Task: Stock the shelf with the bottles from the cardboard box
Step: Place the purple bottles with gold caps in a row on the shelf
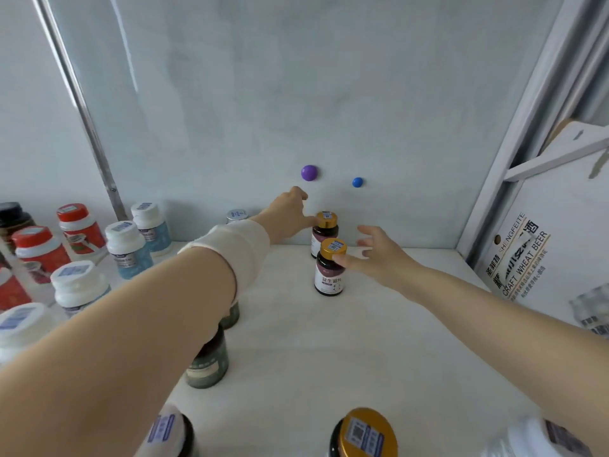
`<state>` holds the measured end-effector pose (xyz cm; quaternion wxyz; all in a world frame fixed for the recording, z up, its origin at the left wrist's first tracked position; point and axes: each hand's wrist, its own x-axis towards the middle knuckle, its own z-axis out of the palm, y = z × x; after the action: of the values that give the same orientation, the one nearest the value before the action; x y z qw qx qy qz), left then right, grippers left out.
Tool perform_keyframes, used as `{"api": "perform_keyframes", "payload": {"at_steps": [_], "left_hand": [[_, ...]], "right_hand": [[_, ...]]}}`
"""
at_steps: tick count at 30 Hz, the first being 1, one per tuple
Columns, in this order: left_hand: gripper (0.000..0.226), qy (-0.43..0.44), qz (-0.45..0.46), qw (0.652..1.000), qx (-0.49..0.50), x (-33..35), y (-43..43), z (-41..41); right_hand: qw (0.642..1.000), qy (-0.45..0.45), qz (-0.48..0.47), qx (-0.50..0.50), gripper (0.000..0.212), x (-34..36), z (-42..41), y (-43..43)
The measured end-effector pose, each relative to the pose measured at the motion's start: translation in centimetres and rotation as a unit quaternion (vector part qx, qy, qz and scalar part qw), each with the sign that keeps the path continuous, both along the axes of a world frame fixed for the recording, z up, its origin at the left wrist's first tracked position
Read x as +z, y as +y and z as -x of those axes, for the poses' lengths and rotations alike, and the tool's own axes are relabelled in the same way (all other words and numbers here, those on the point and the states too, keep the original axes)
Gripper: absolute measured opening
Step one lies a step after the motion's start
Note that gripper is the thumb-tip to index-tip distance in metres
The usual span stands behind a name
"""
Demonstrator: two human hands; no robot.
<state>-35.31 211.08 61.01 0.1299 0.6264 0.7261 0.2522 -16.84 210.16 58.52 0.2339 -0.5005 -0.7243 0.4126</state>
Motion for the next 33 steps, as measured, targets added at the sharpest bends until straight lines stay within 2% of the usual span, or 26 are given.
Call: {"api": "perform_keyframes", "payload": {"at_steps": [3,6,8,10,13,21,26,30,33], "left_hand": [[0.047,0.179,-0.026,0.983,-0.003,2.4,-4.1,0.5],[0.043,0.355,-0.04,0.934,0.002,4.1,-8.9,0.6],[0.042,0.43,-0.039,0.902,0.024,4.7,-12.3,1.0],[0.04,0.466,-0.037,0.883,0.046,5.2,-15.9,1.6],[0.042,0.488,-0.016,0.87,0.066,5.8,-21.7,3.3],[0.04,0.504,0.035,0.843,0.184,6.8,-39.4,14.5],[0.039,0.504,0.087,0.815,0.272,6.4,-54.1,24.9],[0.046,0.479,0.149,0.793,0.345,4.8,-65.9,33.3],[0.046,0.446,0.165,0.796,0.375,3.0,-73.4,38.5]], "right_hand": [[0.999,-0.019,-0.038,0.008,0.079,2.2,-0.6,-2.1],[0.991,-0.074,-0.111,0.026,0.062,3.8,-0.3,-5.1],[0.981,-0.109,-0.159,0.034,0.044,4.6,0.5,-7.2],[0.968,-0.151,-0.196,0.049,0.044,5.2,1.8,-9.3],[0.946,-0.203,-0.241,0.073,0.068,6.1,4.5,-13.3],[0.877,-0.237,-0.367,0.2,0.051,7.2,19.1,-27.5],[0.803,-0.216,-0.467,0.3,0.052,7.5,32.7,-39.6],[0.765,-0.204,-0.489,0.366,0.055,6.5,43.6,-49.4],[0.743,-0.207,-0.486,0.412,0.056,4.3,50.8,-55.9]]}}
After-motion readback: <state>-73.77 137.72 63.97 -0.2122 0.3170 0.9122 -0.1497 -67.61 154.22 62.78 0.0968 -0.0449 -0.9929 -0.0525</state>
